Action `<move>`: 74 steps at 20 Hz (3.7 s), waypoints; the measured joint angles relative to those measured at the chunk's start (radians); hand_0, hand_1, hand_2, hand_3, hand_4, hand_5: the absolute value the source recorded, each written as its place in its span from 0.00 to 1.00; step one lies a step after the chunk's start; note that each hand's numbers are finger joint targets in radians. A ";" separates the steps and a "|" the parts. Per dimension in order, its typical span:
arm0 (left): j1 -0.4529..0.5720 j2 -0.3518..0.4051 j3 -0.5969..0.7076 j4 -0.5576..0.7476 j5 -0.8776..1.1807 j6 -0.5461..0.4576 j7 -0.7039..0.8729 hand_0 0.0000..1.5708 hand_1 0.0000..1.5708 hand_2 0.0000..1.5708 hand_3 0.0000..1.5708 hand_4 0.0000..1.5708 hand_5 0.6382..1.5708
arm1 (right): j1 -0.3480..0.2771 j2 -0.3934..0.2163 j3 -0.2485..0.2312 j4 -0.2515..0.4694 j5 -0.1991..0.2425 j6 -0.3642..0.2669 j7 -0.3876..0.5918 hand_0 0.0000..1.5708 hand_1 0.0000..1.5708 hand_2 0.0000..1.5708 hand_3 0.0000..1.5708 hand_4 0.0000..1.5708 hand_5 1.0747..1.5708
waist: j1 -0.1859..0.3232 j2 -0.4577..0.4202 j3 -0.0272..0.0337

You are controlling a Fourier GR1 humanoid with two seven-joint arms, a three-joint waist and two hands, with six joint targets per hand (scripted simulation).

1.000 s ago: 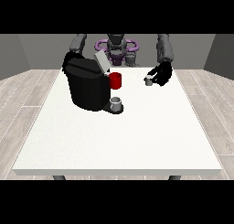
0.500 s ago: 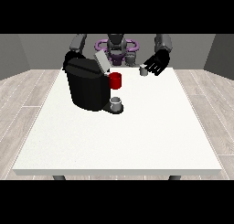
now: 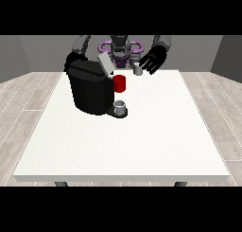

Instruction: Insert the coffee pod into the coffee machine and close the lid

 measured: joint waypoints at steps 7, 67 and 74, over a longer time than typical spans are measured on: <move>-0.095 0.029 0.048 0.022 0.010 -0.006 0.048 0.80 0.80 0.84 0.80 0.33 1.00 | -0.046 -0.007 0.018 -0.051 0.013 -0.004 0.046 0.00 0.00 0.00 0.00 0.32 1.00 | -0.056 0.041 -0.0001; -0.188 0.003 0.041 0.074 -0.090 -0.025 0.044 0.68 0.68 0.71 0.59 0.24 1.00 | -0.052 -0.023 -0.029 -0.090 -0.002 -0.040 0.031 0.00 0.00 0.00 0.00 0.30 1.00 | -0.074 0.121 0.0003; -0.186 0.009 0.008 0.062 -0.121 -0.054 0.010 0.00 0.00 0.00 0.00 0.00 1.00 | -0.061 -0.035 -0.042 -0.076 -0.011 -0.031 0.014 0.00 0.00 0.00 0.00 0.28 1.00 | -0.062 0.126 0.0024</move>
